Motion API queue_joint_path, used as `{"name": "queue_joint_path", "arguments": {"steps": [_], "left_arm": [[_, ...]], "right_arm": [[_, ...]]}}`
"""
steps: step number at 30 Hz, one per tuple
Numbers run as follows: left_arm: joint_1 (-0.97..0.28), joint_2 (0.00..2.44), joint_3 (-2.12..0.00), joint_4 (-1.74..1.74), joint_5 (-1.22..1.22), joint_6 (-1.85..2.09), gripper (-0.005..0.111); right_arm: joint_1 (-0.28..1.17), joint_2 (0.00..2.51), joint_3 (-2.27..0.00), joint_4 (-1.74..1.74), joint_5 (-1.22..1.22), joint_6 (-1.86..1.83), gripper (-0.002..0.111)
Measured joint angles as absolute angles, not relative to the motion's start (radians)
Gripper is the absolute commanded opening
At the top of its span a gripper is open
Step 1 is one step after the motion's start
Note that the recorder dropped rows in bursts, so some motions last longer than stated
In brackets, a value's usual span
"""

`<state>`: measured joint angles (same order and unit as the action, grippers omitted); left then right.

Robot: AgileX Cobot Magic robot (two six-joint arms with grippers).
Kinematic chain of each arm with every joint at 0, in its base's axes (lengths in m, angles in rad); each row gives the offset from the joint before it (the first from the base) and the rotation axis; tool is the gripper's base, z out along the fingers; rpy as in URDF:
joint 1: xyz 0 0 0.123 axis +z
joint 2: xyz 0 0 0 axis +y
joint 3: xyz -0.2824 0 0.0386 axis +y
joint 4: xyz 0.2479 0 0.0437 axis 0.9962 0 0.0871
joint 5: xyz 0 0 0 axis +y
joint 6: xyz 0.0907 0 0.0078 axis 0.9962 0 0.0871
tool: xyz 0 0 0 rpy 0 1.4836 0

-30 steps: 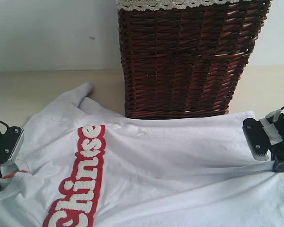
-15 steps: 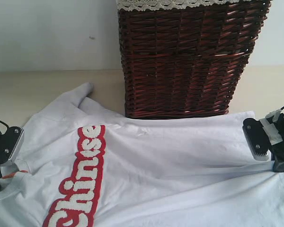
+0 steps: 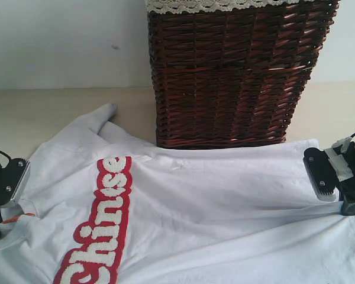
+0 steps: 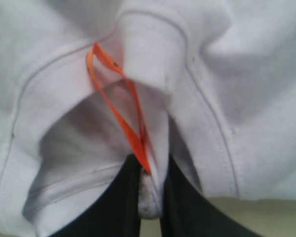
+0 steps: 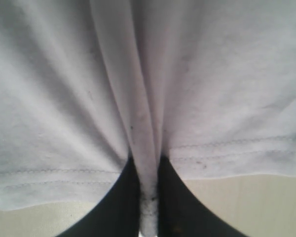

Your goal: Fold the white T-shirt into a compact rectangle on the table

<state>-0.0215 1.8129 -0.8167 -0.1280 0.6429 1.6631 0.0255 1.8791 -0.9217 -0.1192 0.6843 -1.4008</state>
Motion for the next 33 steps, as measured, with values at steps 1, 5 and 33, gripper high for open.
{"name": "queue_joint_path", "arguments": {"steps": [1, 5, 33], "left_arm": [[-0.022, 1.813, -0.817, -0.13, 0.643, 1.663, 0.0], [-0.022, 1.813, -0.817, -0.132, 0.643, 1.663, 0.0], [-0.022, 1.815, -0.817, -0.171, 0.535, 1.663, 0.0]], "right_arm": [[0.025, 1.879, -0.922, -0.119, 0.684, -1.401, 0.0], [0.025, 1.879, -0.922, -0.119, 0.684, -1.401, 0.0], [0.025, 1.879, -0.922, -0.117, 0.684, -1.401, 0.0]]}}
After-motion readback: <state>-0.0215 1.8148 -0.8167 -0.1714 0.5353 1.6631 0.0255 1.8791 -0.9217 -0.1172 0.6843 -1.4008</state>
